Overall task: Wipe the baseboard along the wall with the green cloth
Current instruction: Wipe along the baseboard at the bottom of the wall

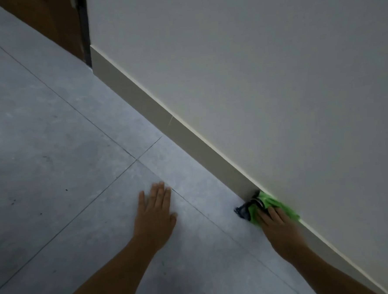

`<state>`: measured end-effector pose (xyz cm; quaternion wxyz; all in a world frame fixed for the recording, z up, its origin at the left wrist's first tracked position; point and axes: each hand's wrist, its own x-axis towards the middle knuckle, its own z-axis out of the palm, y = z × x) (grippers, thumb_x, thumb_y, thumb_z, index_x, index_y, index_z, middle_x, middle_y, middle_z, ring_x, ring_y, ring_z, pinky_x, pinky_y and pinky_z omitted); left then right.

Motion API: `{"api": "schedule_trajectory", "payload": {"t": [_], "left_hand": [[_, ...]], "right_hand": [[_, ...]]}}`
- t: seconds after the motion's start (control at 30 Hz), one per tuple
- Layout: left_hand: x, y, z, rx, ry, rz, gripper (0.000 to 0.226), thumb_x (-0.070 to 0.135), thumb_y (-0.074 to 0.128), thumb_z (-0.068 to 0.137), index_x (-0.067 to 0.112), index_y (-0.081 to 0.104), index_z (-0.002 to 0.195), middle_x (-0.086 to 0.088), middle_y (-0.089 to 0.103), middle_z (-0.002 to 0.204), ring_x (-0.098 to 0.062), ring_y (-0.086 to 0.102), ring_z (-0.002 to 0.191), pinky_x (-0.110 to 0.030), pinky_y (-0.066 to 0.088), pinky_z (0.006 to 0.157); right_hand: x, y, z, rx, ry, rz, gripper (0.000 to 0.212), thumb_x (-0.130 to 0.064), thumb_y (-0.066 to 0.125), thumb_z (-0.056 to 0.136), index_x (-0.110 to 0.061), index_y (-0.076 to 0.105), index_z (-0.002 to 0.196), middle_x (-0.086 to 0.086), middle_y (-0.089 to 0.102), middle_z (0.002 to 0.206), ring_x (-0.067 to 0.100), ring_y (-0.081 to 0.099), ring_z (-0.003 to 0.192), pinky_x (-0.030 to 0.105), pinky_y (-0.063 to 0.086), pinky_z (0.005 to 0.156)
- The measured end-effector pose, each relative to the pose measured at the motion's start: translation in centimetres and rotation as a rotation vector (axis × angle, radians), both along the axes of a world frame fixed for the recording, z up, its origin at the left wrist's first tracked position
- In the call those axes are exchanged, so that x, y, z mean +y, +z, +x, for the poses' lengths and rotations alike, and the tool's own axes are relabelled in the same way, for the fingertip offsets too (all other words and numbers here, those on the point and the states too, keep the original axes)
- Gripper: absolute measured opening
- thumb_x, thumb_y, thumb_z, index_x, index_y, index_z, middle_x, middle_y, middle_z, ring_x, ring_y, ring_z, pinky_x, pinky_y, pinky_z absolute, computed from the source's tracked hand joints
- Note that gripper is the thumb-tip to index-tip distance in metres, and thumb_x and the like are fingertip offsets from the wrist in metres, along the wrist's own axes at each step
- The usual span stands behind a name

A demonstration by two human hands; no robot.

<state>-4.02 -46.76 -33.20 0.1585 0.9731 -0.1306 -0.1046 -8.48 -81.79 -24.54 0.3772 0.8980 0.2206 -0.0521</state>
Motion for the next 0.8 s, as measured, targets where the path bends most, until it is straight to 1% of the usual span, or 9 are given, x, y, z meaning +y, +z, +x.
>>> {"api": "schedule_trajectory", "payload": {"t": [0.07, 0.17, 0.27, 0.4, 0.47, 0.57, 0.67, 0.73, 0.8], "left_hand": [[-0.6, -0.8, -0.5, 0.032, -0.035, -0.018, 0.076, 0.053, 0.034, 0.083, -0.002, 0.048, 0.134, -0.022, 0.045, 0.142, -0.036, 0.037, 0.134, -0.049, 0.006, 0.111], [-0.9, -1.3, -0.5, -0.043, -0.019, -0.005, 0.081, 0.059, 0.034, 0.083, 0.001, 0.041, 0.139, -0.019, 0.039, 0.147, -0.035, 0.036, 0.136, -0.050, 0.007, 0.112], [-0.7, -1.4, -0.9, -0.051, -0.021, 0.019, 0.081, 0.062, 0.032, 0.085, 0.004, 0.033, 0.143, -0.016, 0.030, 0.151, -0.030, 0.030, 0.140, -0.049, 0.009, 0.112], [-0.5, -1.4, -0.8, -0.046, -0.012, 0.023, 0.081, 0.065, 0.029, 0.088, 0.006, 0.033, 0.144, -0.014, 0.031, 0.152, -0.027, 0.027, 0.141, -0.046, 0.006, 0.113], [-0.5, -1.4, -0.9, -0.032, -0.006, 0.025, 0.082, 0.066, 0.024, 0.090, 0.006, 0.034, 0.144, -0.014, 0.032, 0.152, -0.027, 0.027, 0.140, -0.044, 0.006, 0.113], [-0.4, -1.6, -0.6, -0.032, 0.023, -0.004, 0.081, 0.064, 0.015, 0.092, 0.005, 0.035, 0.143, -0.014, 0.035, 0.150, -0.027, 0.030, 0.140, -0.044, 0.005, 0.114], [-0.6, -2.0, -0.7, -0.077, 0.036, -0.028, 0.080, 0.063, 0.018, 0.093, 0.003, 0.035, 0.143, -0.015, 0.036, 0.150, -0.027, 0.030, 0.140, -0.044, 0.005, 0.115], [-0.7, -2.2, -0.8, -0.119, 0.047, -0.049, 0.079, 0.061, 0.026, 0.091, 0.003, 0.034, 0.143, -0.015, 0.035, 0.150, -0.027, 0.029, 0.140, -0.046, 0.008, 0.115], [-0.8, -2.4, -1.1, -0.146, 0.055, -0.068, 0.078, 0.059, 0.030, 0.090, 0.003, 0.032, 0.144, -0.015, 0.032, 0.151, -0.026, 0.026, 0.142, -0.048, 0.012, 0.114]], "right_hand": [[-0.3, -0.2, 0.2, 0.021, -0.017, 0.004, 0.043, -0.005, 0.055, 0.067, -0.004, 0.068, 0.108, 0.012, 0.068, 0.109, 0.035, 0.055, 0.094, 0.044, 0.045, 0.089], [4.0, -0.6, 4.0, -0.003, 0.014, 0.130, 0.042, -0.008, 0.062, 0.065, -0.009, 0.067, 0.108, 0.012, 0.068, 0.112, 0.032, 0.063, 0.090, 0.041, 0.050, 0.084], [10.8, -1.6, 8.4, 0.029, -0.076, 0.288, 0.051, -0.011, 0.051, 0.071, -0.014, 0.062, 0.121, 0.010, 0.060, 0.128, 0.031, 0.062, 0.098, 0.041, 0.049, 0.090], [15.7, -2.8, 11.9, 0.267, -0.270, 0.540, 0.072, -0.005, 0.044, 0.084, -0.021, 0.019, 0.149, 0.008, 0.023, 0.156, 0.034, 0.038, 0.127, 0.043, 0.035, 0.103], [14.2, -3.6, 11.2, 0.253, -0.333, 0.532, 0.066, -0.017, 0.037, 0.091, -0.024, 0.010, 0.151, 0.004, 0.022, 0.156, 0.034, 0.036, 0.128, 0.042, 0.036, 0.101], [9.8, -4.2, 6.9, 0.169, -0.363, 0.506, 0.059, -0.030, 0.029, 0.089, -0.022, 0.025, 0.147, 0.006, 0.045, 0.143, 0.037, 0.052, 0.107, 0.043, 0.048, 0.084], [3.1, -4.2, -0.1, 0.122, -0.580, 0.467, 0.058, -0.024, 0.044, 0.087, -0.021, 0.031, 0.144, 0.012, 0.053, 0.130, 0.037, 0.053, 0.098, 0.043, 0.051, 0.073], [0.4, -3.3, -3.3, 0.115, -0.832, 0.449, 0.060, -0.022, 0.046, 0.090, -0.021, 0.028, 0.146, 0.014, 0.047, 0.132, 0.036, 0.052, 0.104, 0.043, 0.050, 0.077], [-0.1, -2.7, -4.0, 0.081, -0.859, 0.394, 0.054, -0.023, 0.041, 0.094, -0.018, 0.027, 0.146, 0.012, 0.048, 0.133, 0.031, 0.053, 0.109, 0.038, 0.048, 0.083]]}}
